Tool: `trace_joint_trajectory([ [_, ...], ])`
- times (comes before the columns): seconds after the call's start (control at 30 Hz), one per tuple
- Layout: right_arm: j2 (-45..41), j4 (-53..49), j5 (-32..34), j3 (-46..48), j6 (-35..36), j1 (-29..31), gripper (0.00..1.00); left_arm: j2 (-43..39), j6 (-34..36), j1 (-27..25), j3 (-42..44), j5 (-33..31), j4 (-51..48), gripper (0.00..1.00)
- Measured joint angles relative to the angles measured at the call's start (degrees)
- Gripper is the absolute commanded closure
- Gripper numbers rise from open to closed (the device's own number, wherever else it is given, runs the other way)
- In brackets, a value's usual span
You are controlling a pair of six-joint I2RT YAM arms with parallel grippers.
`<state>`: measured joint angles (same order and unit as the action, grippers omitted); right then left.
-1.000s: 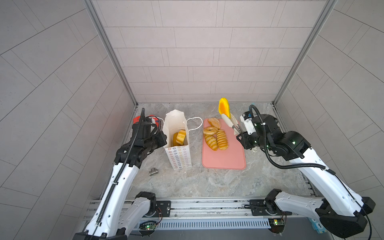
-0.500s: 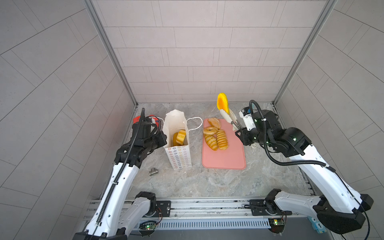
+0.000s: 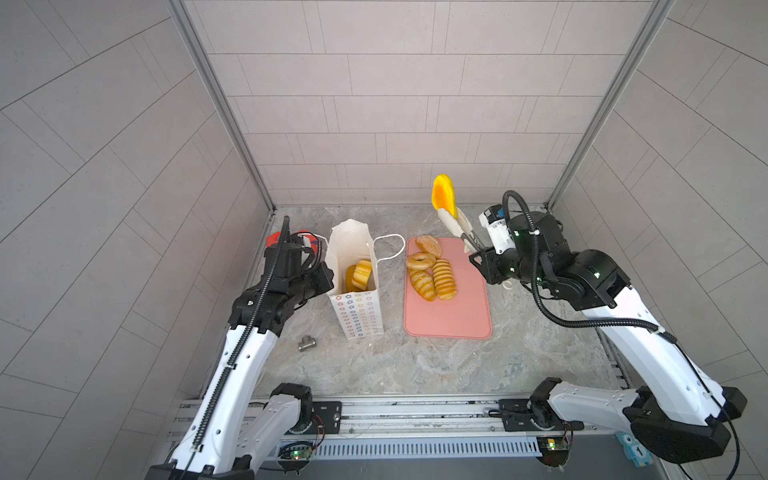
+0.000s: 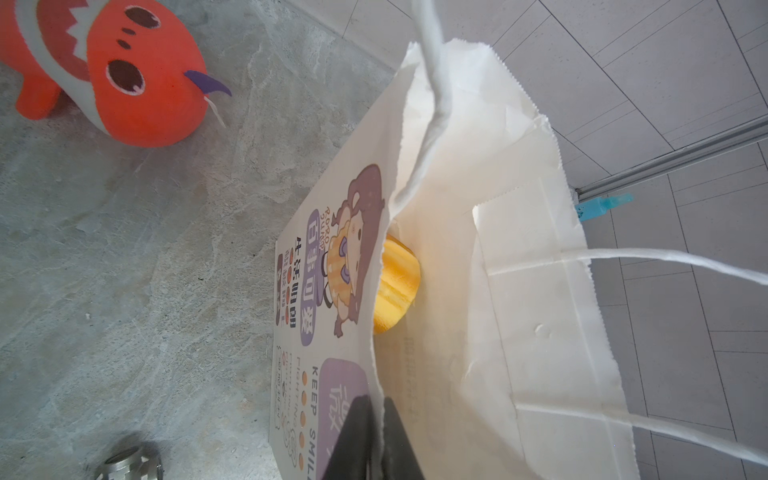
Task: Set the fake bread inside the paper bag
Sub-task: 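Lift the pinched yellow slice up off the tray with the right gripper, then carry the yellow slice over the paper bag opening with the right gripper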
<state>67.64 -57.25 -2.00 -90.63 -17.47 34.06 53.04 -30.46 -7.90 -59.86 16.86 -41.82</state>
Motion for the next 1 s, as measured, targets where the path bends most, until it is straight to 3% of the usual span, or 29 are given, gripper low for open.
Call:
trace_joint_trajectory([
  [0.5,1.3,0.5,-4.6,-3.9,0.3,0.1,0.66,0.0,-0.2,0.0,0.0,0.0,0.0,0.88],
  [1.0,4.1,2.6,-6.8,-6.6,-0.2,4.9,0.66,0.1,-0.2,0.0,0.0,0.0,0.0,0.88],
])
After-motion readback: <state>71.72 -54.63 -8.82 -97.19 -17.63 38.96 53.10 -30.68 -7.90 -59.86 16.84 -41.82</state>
